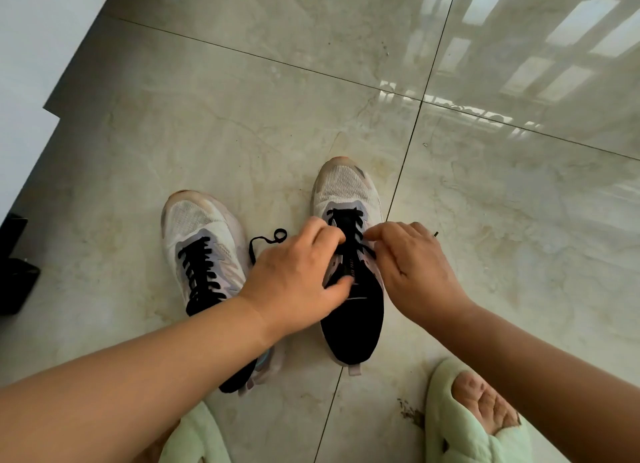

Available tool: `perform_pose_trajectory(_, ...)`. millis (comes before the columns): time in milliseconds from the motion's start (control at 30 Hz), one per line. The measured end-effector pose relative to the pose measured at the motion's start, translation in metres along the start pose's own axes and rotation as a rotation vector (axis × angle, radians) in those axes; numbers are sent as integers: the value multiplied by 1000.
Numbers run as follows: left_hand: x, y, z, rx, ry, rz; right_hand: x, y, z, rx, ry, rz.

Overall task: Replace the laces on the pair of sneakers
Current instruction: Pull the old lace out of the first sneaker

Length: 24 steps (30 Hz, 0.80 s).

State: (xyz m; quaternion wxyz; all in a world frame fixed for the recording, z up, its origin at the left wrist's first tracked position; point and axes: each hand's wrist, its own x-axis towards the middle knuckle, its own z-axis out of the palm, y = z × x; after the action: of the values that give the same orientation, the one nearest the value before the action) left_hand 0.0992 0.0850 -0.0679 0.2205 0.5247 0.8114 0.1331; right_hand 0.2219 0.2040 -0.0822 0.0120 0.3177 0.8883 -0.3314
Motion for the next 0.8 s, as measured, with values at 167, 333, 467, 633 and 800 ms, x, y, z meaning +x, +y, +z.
perform_pose_trajectory(167, 6, 3, 4, 3, 0, -64, 5, -1, -4, 163, -37, 85)
perform_pose_trajectory(333, 6, 3, 4, -68, -28, -74, 16, -5, -12, 47, -63, -54)
perform_pose_trajectory(467, 4, 2, 4, -85, -10, -67, 25, -11, -12, -86, -136, -90)
perform_pose_trajectory(633, 4, 3, 3, -55, -14, -67, 30, -14, -10, -138, -163, -105)
perform_pose_trajectory(800, 5, 3, 3, 16, -76, -101, 40, -5, -17, -226, -232, -341)
